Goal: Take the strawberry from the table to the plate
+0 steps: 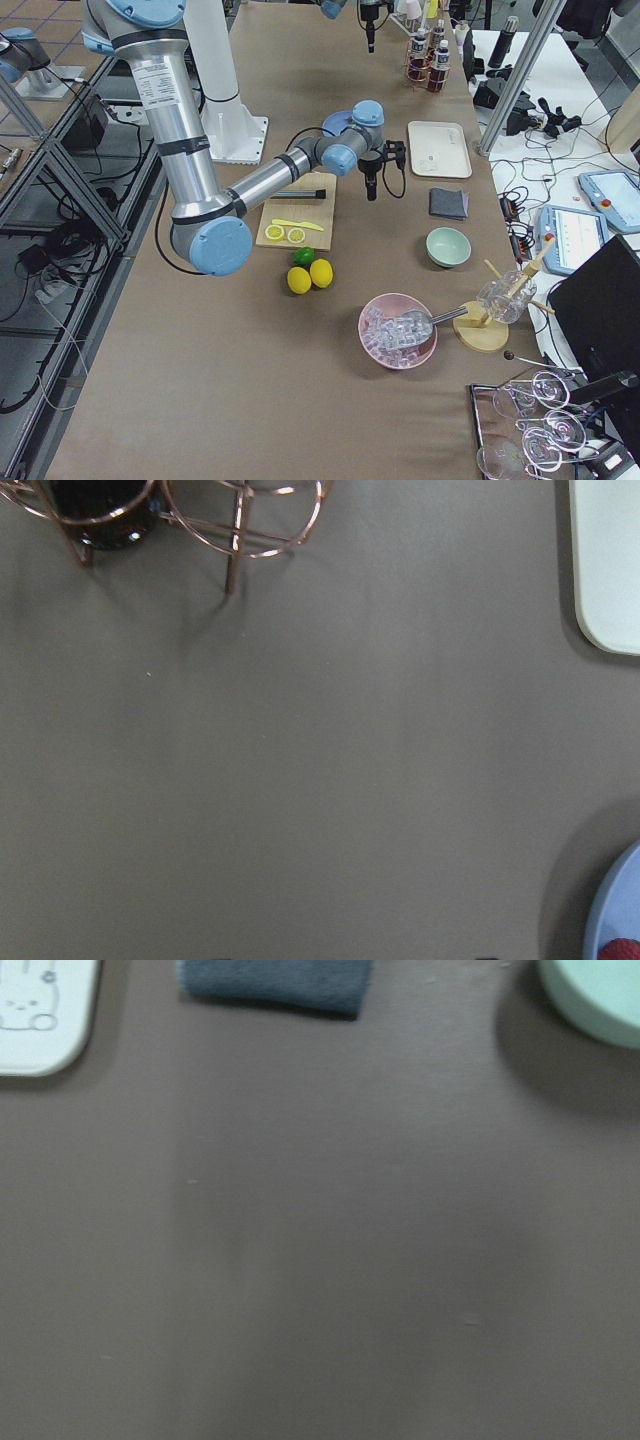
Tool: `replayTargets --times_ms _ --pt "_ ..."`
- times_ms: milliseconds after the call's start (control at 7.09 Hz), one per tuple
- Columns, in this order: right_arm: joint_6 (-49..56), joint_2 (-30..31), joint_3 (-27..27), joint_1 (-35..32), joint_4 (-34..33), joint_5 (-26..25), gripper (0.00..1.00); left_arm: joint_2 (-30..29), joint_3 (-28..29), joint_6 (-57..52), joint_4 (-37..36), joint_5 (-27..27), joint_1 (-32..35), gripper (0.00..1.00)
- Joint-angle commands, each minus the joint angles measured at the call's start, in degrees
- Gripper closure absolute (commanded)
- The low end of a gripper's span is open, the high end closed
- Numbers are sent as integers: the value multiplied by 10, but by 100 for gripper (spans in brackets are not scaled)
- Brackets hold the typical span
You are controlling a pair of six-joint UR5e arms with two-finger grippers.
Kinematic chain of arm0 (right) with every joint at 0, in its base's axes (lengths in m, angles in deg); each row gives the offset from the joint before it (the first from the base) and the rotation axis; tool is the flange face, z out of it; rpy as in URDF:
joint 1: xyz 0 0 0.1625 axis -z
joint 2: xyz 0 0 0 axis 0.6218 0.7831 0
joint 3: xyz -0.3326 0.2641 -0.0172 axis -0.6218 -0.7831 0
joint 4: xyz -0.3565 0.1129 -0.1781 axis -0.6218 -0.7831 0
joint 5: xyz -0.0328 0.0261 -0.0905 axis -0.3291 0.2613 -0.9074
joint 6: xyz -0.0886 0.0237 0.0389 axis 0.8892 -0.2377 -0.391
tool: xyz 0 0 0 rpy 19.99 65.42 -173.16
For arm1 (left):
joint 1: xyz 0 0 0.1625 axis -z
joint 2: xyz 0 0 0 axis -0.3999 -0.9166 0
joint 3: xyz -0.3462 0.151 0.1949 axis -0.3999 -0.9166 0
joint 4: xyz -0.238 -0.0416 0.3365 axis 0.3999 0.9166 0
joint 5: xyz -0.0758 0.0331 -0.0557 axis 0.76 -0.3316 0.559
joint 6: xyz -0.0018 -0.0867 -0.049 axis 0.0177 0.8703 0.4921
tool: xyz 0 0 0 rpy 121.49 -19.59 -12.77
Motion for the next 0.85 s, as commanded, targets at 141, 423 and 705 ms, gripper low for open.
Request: replayTargets --times_ms 141,423,705 --pt "303 142 -28 -197 -5 92 0 78 -1 -212 -38 54 132 15" --pt "471 157 -108 -306 -5 122 0 123 0 -288 -38 53 175 4" --pt "532 149 -156 -347 -5 121 0 139 0 -298 -38 53 184 3"
